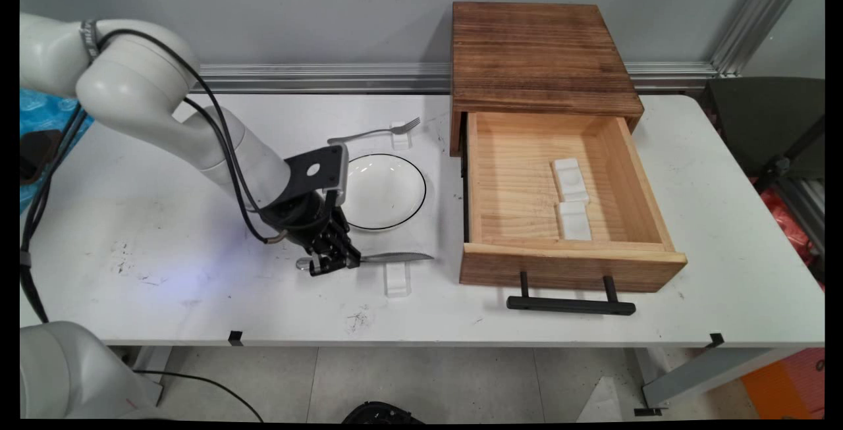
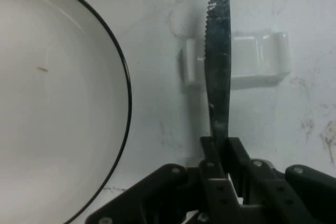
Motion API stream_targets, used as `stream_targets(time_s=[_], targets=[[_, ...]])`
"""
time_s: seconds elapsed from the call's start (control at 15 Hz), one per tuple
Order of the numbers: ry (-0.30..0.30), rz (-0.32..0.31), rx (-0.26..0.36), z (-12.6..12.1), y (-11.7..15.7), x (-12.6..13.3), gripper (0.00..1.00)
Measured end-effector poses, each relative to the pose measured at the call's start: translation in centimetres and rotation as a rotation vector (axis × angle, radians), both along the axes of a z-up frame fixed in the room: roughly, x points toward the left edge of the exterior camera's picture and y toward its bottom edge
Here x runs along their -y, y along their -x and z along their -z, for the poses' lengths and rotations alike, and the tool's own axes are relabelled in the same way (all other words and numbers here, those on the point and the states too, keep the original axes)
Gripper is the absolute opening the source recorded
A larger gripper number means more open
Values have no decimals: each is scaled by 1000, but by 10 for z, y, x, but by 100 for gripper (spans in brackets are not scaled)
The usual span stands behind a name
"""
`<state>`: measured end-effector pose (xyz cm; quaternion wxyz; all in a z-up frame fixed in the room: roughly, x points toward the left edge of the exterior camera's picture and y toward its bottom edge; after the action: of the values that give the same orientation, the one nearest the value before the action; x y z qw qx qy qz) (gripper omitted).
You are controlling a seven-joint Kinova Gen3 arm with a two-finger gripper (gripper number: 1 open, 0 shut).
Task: Place the picked object into the drawer
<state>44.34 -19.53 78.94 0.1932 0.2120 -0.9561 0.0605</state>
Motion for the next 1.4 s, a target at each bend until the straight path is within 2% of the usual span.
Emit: stream_targets(time_s=[0.93, 1.4], targets=[[-23, 44, 25, -83, 14, 20, 0], [-10, 66, 10, -127, 37, 42, 0]])
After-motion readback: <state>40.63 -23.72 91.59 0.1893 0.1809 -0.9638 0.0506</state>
